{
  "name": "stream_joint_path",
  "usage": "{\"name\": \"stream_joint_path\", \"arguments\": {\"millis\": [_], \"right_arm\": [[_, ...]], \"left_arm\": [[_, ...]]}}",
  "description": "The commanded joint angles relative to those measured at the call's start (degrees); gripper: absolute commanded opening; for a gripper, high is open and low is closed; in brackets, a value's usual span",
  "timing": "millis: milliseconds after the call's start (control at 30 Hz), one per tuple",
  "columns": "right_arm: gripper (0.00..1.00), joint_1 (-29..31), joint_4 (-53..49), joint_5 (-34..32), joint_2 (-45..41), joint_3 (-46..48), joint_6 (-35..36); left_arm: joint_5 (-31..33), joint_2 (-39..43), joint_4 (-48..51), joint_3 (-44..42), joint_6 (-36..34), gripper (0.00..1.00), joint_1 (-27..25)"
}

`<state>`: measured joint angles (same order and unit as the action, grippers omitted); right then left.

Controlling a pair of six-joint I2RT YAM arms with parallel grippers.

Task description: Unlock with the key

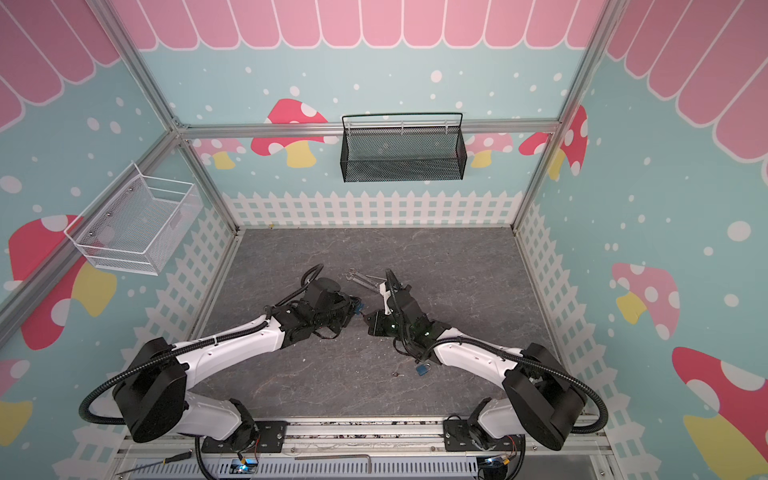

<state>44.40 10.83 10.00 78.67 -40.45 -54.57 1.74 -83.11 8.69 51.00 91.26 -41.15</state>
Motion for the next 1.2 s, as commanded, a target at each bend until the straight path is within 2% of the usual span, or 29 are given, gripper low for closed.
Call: {"name": "stream_joint_path", "arguments": {"millis": [0,267,533,867,1000,1167], "right_arm": [[0.0,0.22,1.13,-1.84,-0.21,-2.02,-0.5],[0.0,-0.1,0.52,-4.81,-0.87,-2.18,-0.07],[0.0,-0.55,1.43,-2.21,-0.26,-2.88,-0.28],[0.0,-0.06,1.59,-2.99,1.48,-5.78,1.03],[0.0,0.16,0.49,-4.9,2.0,-7.37,2.45],[0.0,0.07,0.64,-6.09,1.14,-8.15,3.22]], "left_arm": [[-0.42,0.8,-2.01,0.6,-0.41,0.0,-0.14],[0.11,1.63,-0.73,0.54,-0.73,0.0,-0.6],[-1.24,0.85,-1.89,1.15,-0.35,0.0,-1.03],[-2.64,-0.57,-2.6,4.45,0.14,0.0,-4.33],[-4.76,-1.6,-6.0,4.3,1.69,0.0,-5.14],[-5.33,-1.8,-2.43,5.88,-0.72,0.0,-6.55]]}}
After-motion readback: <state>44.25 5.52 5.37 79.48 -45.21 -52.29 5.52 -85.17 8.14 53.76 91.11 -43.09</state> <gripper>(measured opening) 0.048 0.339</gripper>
